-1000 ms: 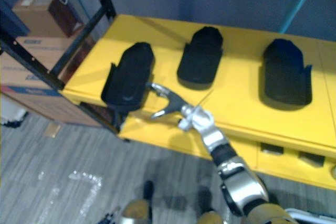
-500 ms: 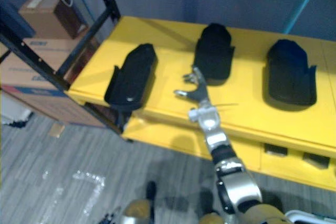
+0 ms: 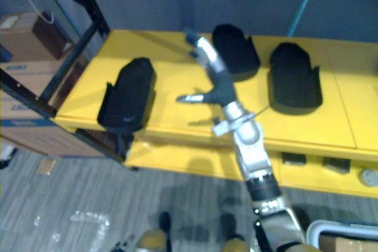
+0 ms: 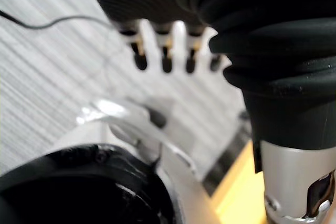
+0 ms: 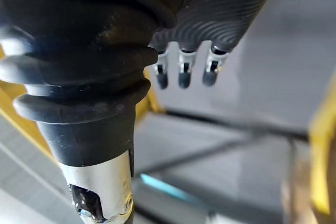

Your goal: Walk over and take plastic housings, then place them on the shelf

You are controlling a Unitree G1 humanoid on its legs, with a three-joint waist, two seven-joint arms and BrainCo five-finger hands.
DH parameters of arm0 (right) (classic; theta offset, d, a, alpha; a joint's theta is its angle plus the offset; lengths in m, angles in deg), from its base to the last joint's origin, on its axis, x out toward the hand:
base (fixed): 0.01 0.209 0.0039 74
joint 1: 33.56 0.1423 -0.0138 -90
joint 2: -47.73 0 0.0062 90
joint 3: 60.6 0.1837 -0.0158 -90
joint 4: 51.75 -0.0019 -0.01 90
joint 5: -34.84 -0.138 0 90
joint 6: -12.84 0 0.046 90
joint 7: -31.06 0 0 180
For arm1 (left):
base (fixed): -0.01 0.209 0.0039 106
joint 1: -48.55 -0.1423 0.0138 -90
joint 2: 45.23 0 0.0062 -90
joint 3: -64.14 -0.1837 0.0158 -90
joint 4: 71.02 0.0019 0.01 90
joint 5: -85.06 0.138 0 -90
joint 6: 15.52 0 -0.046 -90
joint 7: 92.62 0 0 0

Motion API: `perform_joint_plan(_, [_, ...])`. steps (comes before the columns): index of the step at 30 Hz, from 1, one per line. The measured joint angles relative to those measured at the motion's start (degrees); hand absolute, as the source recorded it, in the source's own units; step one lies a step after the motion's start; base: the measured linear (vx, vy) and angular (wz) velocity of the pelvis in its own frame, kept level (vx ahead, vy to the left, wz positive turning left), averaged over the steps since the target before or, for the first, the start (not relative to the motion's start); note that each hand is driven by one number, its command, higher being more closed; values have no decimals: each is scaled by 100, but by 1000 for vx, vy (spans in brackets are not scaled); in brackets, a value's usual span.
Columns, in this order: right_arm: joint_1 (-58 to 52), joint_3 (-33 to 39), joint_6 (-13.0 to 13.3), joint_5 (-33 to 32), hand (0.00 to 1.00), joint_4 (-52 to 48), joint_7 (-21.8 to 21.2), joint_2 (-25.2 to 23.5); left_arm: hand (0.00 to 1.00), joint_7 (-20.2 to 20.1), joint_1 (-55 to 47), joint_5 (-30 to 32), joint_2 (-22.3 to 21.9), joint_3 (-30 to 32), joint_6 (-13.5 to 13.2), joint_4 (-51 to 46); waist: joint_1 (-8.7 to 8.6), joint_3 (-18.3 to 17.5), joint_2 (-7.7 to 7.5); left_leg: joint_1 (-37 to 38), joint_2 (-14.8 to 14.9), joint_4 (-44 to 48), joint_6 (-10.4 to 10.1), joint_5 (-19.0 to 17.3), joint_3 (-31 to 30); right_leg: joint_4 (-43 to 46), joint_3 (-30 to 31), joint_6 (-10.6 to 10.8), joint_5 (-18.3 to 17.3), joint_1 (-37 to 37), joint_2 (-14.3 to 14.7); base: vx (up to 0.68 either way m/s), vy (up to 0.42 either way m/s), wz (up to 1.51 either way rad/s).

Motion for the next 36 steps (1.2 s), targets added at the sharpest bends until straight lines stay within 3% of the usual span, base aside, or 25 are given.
perform_joint_plan(4, [-113,-78,-126,132,0,-32,-111,-12,0,13,-89,4,0,147,0,3,8,-66,-117,-3,33,-4,-18,-14,62,-41,50,-23,40,0,44,-53,-3,-7])
perform_joint_plan(7, [-150,-93,-335,1204,0,-25,313,13,0,44,-156,5,28,177,12,13,8,-132,-191,-7,54,-4,-17,-20,153,-208,135,-17,132,-5,92,-33,6,-15])
perform_joint_plan(9, [-216,-63,-534,2475,0,294,1000,126,0,103,-150,8,63,150,16,12,3,-170,-236,-5,35,-5,-14,-18,155,-211,140,-7,146,-2,90,0,0,0])
perform_joint_plan(10, [-214,-36,-588,2747,0,449,1196,168,0,120,-149,14,77,134,16,10,6,-179,-252,-7,32,-5,-14,-17,153,-211,140,-5,148,-2,90,0,0,0])
perform_joint_plan(12, [-127,137,-759,4083,0,1253,2135,427,0,159,-150,186,112,119,26,7,32,-200,-288,-21,31,-4,-13,-13,141,-211,137,-12,159,-12,90,0,0,0])
perform_joint_plan(15, [319,195,-943,4822,0,2059,2903,948,0,170,-142,219,196,-84,113,-1,24,-216,-262,-141,36,-2,-15,21,126,-191,130,-30,196,-139,91,0,0,0])
perform_joint_plan(21, [1390,74,-1154,5185,0,3205,3603,1718,0,148,-113,213,203,-319,164,-93,45,-137,-107,-294,11,28,16,80,67,-95,90,-50,203,-303,66,1,-4,3])
perform_joint_plan(27, [2020,-240,-1254,5183,0,3945,3774,2131,0,123,21,211,197,-461,287,-247,144,167,27,-375,-63,26,45,128,-100,272,-26,-45,29,-438,-83,-36,2,14])
perform_joint_plan(32, [2550,-531,-1165,5176,0,4413,3712,2432,0,116,81,208,215,-463,357,-357,221,336,12,-511,-152,27,89,172,-167,524,-54,-24,-59,-627,-236,-23,7,8])
perform_joint_plan(36, [3004,-788,-962,5173,0,4748,3341,2599,0,-4,110,209,216,-473,418,-546,300,513,36,-534,-216,29,118,201,-177,659,-46,-11,-97,-694,-339,-1,-1,2])
